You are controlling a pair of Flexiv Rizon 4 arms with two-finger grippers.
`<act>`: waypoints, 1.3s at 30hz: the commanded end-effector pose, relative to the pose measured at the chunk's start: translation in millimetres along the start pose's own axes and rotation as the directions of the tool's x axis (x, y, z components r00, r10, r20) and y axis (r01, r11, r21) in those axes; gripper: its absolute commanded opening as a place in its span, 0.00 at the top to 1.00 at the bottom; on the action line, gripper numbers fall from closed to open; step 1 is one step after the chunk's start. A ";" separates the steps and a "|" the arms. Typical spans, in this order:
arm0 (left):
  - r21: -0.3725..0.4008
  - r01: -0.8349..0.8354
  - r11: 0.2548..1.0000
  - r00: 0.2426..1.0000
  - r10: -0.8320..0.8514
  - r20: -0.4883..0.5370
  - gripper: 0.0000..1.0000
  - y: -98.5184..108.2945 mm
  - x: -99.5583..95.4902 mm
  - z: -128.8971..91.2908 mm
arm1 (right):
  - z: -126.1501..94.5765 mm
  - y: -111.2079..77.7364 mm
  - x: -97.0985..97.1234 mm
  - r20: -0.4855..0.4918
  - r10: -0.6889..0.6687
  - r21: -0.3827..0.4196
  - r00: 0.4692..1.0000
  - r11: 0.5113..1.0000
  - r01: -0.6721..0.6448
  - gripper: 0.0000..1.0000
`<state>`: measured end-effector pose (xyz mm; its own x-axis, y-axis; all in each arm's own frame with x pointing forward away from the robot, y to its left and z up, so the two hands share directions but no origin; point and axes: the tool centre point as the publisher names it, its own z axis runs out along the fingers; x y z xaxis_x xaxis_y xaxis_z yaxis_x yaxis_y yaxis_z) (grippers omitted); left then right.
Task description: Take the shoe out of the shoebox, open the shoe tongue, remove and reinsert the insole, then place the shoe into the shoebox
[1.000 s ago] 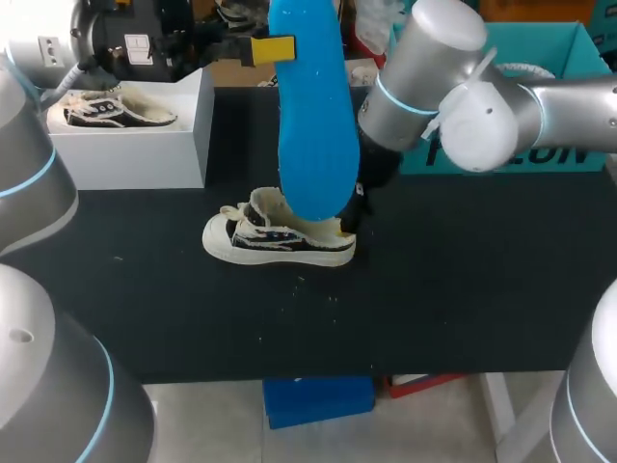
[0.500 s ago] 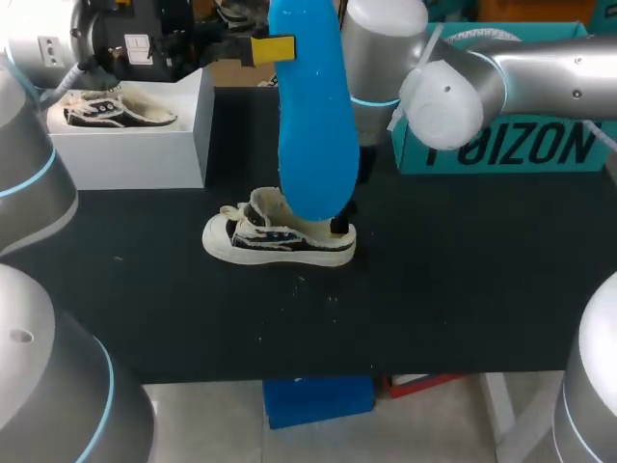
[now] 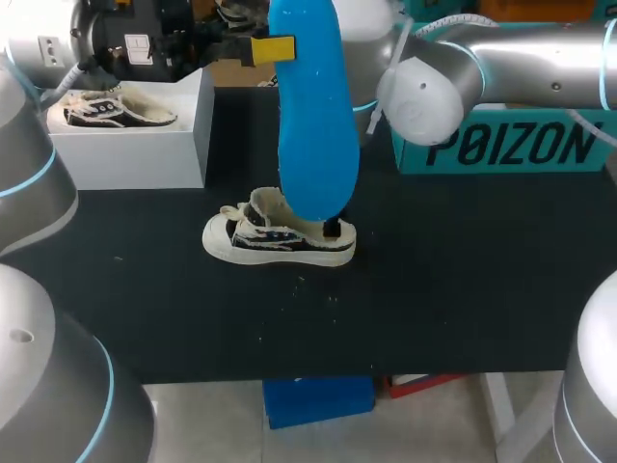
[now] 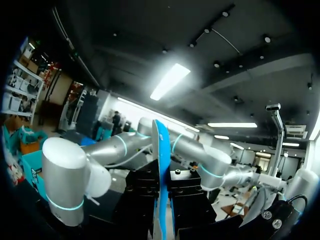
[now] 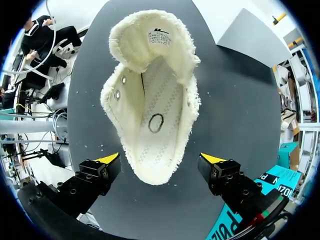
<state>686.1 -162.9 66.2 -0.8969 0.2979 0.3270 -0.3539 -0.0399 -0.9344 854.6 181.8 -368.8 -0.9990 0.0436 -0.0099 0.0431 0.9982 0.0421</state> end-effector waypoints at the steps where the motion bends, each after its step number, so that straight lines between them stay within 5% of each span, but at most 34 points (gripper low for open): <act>1: 0.000 -0.001 1.000 1.000 0.001 0.001 1.00 1.5 0.3 0.2 | 0.8 2.8 2.7 0.006 0.004 0.007 1.000 1.000 -0.005 0.00; 9: 0.000 -0.001 1.000 1.000 0.001 0.001 1.00 1.5 0.3 0.2 | 0.8 3.1 5.4 0.016 -0.002 -0.045 1.000 0.999 0.002 0.00; 18: 0.000 -0.001 1.000 1.000 0.001 0.001 1.00 1.5 0.3 0.2 | -4.7 -1.2 9.8 0.051 -0.050 -0.230 0.997 0.971 0.061 0.00; 39: 0.000 -0.001 1.000 1.000 0.001 0.001 1.00 1.5 0.3 0.2 | 20.3 -13.0 11.4 0.118 -0.034 -0.602 0.992 0.792 0.099 0.00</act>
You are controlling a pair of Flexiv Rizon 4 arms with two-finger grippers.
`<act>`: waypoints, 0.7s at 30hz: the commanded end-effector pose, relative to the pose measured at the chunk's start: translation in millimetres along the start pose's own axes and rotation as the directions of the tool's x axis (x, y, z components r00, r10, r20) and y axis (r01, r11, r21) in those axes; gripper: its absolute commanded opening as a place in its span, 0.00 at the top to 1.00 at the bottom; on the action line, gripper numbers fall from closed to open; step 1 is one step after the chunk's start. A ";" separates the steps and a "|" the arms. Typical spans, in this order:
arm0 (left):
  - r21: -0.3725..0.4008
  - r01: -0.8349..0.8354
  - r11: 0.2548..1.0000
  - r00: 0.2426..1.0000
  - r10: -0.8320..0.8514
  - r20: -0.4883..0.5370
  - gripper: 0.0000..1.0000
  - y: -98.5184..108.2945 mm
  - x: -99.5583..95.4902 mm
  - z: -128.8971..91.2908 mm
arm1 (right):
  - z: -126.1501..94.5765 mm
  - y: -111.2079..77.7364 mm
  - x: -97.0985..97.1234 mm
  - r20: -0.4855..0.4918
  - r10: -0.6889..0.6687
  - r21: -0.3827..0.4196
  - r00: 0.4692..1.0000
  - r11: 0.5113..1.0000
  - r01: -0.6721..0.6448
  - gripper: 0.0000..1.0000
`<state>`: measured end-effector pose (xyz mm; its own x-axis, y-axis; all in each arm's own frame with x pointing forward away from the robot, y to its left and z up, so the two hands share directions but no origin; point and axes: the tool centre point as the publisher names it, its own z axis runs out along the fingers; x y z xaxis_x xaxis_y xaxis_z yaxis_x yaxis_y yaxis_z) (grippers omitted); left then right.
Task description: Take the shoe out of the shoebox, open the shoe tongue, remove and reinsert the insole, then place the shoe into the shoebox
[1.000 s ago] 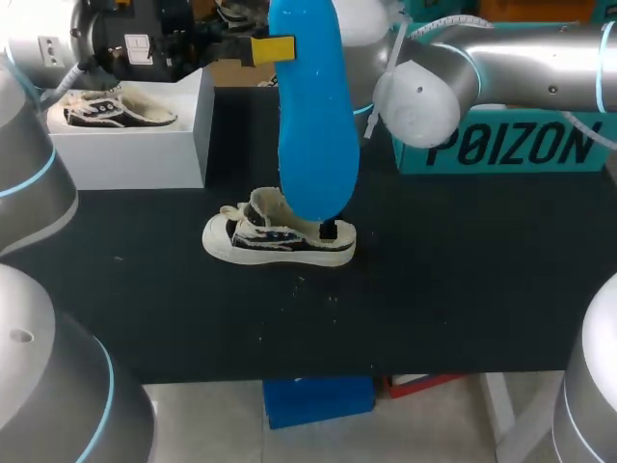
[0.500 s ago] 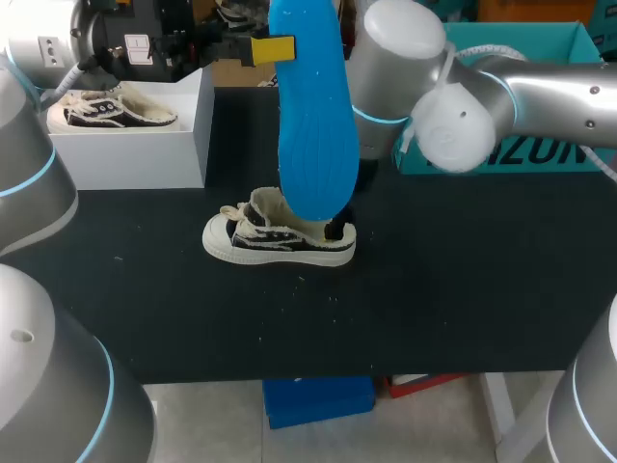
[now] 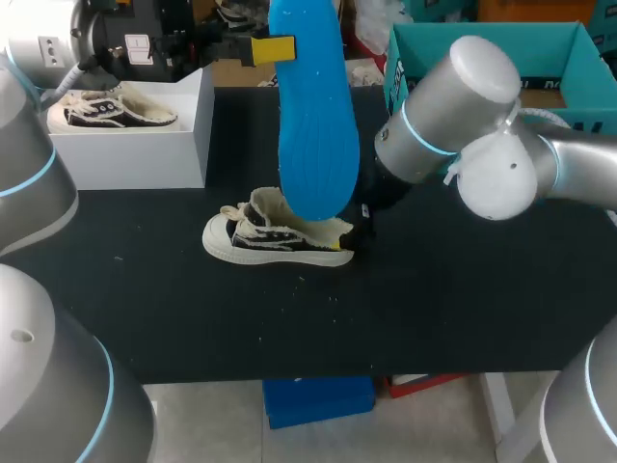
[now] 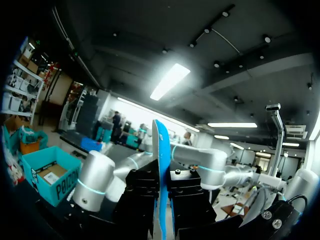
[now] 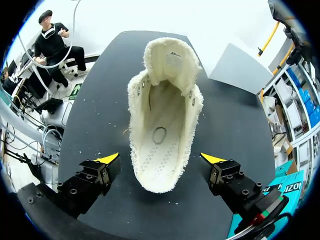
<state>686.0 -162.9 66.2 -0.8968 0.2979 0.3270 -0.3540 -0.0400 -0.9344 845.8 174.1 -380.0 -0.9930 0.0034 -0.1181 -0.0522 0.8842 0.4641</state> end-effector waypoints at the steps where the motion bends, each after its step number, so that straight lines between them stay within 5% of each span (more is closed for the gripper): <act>1: 0.000 -0.001 1.000 1.000 0.001 0.001 1.00 1.5 0.3 0.2 | 7.5 -8.8 4.0 0.018 0.004 -0.219 1.000 0.976 0.000 0.00; 21: 0.000 -0.001 1.000 1.000 0.001 0.001 1.00 1.5 0.3 0.2 | 22.9 -32.3 0.5 0.039 0.045 -0.423 0.998 0.906 -0.025 0.00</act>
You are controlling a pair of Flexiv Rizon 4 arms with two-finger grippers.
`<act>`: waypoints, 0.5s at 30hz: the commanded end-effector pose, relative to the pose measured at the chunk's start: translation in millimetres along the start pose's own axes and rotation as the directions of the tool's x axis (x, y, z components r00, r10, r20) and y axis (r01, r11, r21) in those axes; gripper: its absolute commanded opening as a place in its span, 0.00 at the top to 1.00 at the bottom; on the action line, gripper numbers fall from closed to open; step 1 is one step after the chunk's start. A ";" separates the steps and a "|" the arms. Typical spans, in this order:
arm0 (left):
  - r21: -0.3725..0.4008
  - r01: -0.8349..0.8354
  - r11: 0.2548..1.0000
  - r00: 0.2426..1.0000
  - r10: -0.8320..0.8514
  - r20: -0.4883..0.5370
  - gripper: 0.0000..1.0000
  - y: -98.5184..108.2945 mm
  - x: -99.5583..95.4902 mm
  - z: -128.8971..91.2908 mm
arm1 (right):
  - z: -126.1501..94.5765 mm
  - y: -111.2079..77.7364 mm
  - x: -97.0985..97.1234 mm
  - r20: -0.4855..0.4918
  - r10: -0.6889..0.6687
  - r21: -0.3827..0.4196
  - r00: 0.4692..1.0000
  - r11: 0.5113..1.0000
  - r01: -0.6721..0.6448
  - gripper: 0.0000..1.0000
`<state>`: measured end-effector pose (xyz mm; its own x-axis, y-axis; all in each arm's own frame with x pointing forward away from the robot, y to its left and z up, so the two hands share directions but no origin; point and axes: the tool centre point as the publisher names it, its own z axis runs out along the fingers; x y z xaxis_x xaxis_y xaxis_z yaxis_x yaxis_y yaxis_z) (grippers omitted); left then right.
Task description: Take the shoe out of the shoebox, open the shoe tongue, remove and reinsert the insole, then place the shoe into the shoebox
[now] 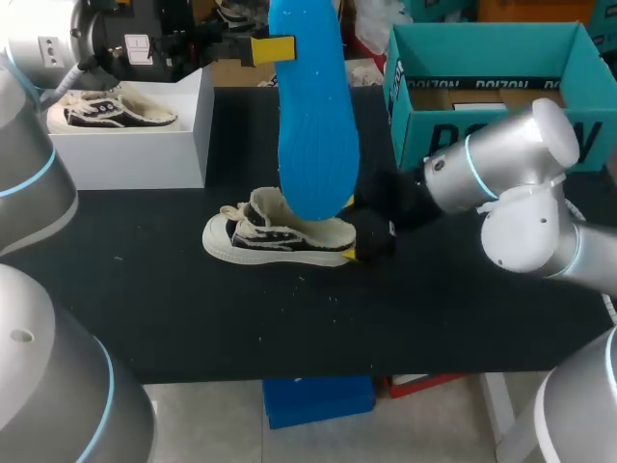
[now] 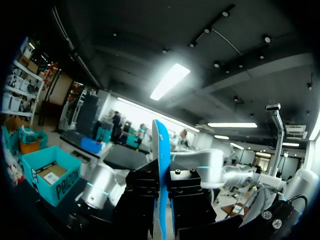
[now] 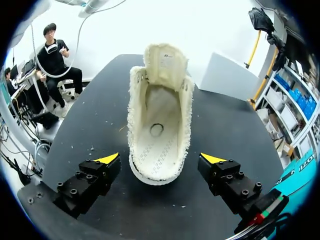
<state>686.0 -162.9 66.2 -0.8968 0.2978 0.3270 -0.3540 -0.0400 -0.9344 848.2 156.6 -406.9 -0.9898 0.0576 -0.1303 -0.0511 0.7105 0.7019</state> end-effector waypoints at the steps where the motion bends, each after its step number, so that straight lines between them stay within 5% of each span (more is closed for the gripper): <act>1: 0.000 -0.001 1.000 1.000 0.001 0.001 1.00 1.4 0.3 0.2 | 6.6 -6.6 -0.6 0.005 0.004 -0.148 1.000 0.989 -0.003 0.00; 15: 0.000 -0.001 1.000 1.000 0.001 0.001 1.00 1.4 0.3 0.2 | 13.6 -13.3 -4.4 0.009 0.028 -0.183 1.000 0.983 -0.025 0.00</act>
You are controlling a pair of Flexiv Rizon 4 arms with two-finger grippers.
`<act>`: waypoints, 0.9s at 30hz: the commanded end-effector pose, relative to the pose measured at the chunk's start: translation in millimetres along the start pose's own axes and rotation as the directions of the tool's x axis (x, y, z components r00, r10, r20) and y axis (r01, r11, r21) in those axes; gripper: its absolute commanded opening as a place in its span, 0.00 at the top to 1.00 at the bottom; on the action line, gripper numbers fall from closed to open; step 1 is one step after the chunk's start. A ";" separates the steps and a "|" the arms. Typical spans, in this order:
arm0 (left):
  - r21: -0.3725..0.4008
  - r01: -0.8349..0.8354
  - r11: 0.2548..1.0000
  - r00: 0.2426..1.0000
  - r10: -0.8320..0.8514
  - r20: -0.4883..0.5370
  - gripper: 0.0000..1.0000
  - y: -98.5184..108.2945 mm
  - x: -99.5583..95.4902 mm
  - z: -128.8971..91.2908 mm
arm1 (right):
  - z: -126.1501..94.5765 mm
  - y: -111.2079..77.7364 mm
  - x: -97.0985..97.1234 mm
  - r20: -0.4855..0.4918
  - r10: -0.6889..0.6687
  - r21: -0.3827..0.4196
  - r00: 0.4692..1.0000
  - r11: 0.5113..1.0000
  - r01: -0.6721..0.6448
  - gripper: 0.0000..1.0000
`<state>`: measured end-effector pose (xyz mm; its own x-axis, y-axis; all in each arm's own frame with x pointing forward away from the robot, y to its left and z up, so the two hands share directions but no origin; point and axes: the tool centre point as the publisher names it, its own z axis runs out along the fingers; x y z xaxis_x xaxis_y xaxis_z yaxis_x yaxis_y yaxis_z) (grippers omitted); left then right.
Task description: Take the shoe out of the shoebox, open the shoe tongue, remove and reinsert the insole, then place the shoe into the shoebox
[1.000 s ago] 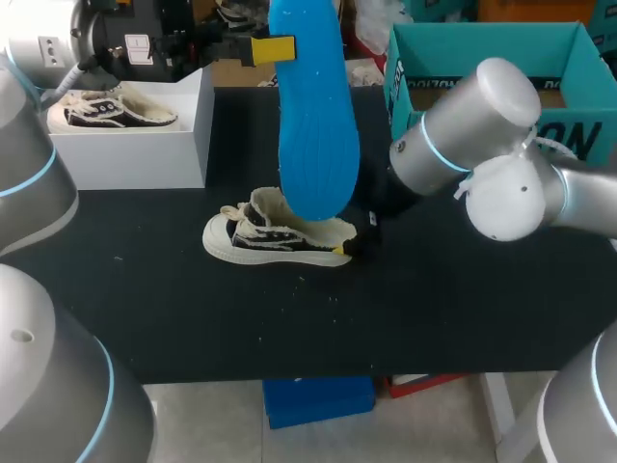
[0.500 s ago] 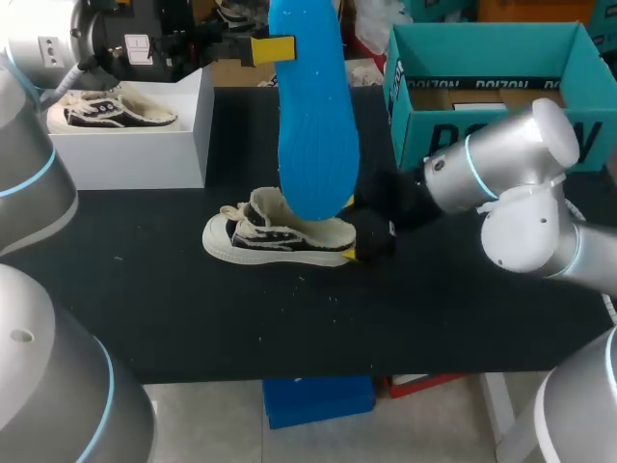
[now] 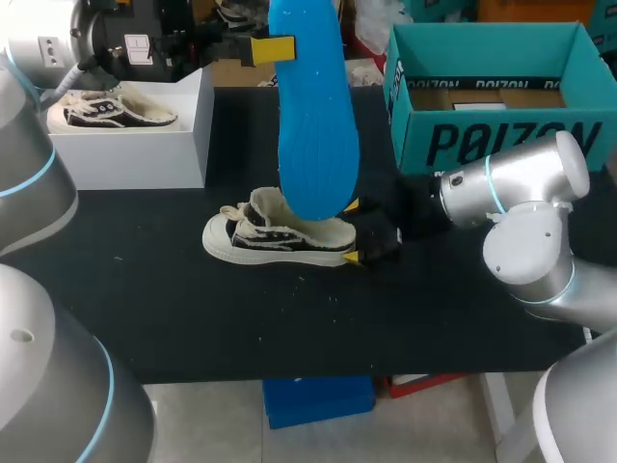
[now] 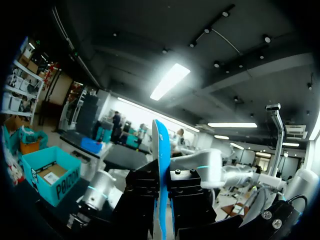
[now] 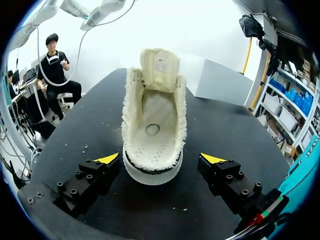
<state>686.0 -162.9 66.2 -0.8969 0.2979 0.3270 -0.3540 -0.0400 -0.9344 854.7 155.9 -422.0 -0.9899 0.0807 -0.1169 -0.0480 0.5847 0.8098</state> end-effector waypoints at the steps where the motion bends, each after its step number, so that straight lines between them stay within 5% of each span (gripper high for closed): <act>1: 0.000 -0.001 1.000 1.000 0.001 0.001 1.00 1.4 0.3 0.2 | 2.3 -2.2 0.1 0.002 0.003 -0.018 1.000 1.000 -0.003 0.00; 6: 0.000 -0.001 1.000 1.000 0.001 0.001 1.00 1.4 0.3 0.2 | -5.0 4.1 -2.4 0.001 -0.008 0.030 1.000 1.000 0.008 0.00; 13: 0.000 -0.001 1.000 1.000 0.001 0.001 1.00 1.4 0.3 0.2 | -24.4 21.2 -11.6 -0.025 -0.026 0.239 0.999 0.971 0.031 0.00; 17: 0.000 -0.001 1.000 1.000 0.001 0.001 1.00 1.4 0.3 0.2 | -28.6 28.4 -16.7 -0.049 0.004 0.448 0.999 0.894 0.018 0.00; 20: 0.000 -0.001 1.000 1.000 0.001 0.001 1.00 1.4 0.3 0.2 | -28.7 33.9 -21.7 -0.028 0.017 0.508 0.999 0.861 -0.001 0.02; 21: 0.000 -0.001 1.000 1.000 0.001 0.001 1.00 1.4 0.3 0.2 | -27.9 36.3 -23.7 -0.025 0.022 0.543 0.999 0.840 -0.005 0.10; 27: 0.000 -0.001 1.000 1.000 0.001 0.001 1.00 1.4 0.3 0.2 | -19.4 46.4 -30.4 -0.036 0.030 0.665 0.999 0.746 0.001 0.07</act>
<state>686.0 -162.9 66.2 -0.8968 0.2979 0.3270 -0.3540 -0.0400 -0.9344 873.5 154.5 -371.8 -0.9940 0.0691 -0.0848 0.0086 0.8222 0.5691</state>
